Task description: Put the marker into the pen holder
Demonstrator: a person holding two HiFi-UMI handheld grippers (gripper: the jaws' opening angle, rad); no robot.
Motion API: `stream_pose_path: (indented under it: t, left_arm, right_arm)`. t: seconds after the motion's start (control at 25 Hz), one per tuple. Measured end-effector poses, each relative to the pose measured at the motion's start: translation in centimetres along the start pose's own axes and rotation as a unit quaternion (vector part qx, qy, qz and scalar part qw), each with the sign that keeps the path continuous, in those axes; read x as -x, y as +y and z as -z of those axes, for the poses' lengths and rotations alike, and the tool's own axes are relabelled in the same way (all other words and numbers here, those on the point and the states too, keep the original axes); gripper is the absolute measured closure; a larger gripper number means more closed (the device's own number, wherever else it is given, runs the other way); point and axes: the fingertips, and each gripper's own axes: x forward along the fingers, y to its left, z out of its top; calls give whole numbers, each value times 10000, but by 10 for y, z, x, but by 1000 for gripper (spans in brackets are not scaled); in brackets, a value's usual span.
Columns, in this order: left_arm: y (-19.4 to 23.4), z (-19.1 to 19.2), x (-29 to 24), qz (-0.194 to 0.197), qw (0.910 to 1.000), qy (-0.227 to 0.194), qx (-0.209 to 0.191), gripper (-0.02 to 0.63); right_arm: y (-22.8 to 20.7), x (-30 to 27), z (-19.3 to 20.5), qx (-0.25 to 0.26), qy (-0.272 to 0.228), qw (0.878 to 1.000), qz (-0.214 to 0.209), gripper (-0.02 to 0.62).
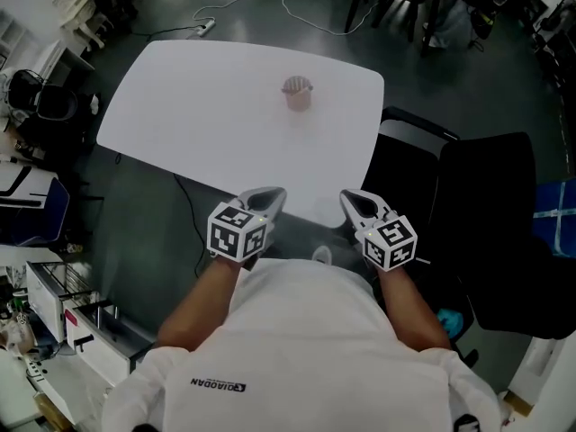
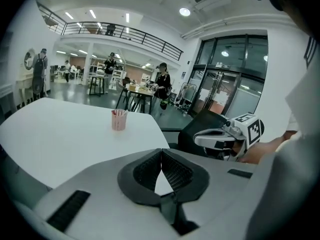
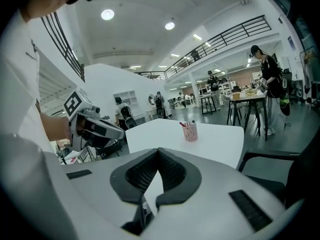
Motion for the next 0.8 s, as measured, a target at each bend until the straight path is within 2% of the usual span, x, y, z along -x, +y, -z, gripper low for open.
stream_pose_path:
  t: [0.28, 0.52, 0.8]
  left_arm:
    - [-1, 6, 7, -51, 9999, 139, -75, 578]
    - [1, -4, 4, -94, 9999, 29, -26, 578]
    - [-1, 3, 6, -145, 9998, -75, 105, 578]
  right_arm:
    - [-1, 2, -6, -130, -38, 9999, 10, 577]
    - [1, 2, -13, -101, -27, 9999, -55, 577]
    - [5, 4, -3, -93, 114, 9998, -149, 577]
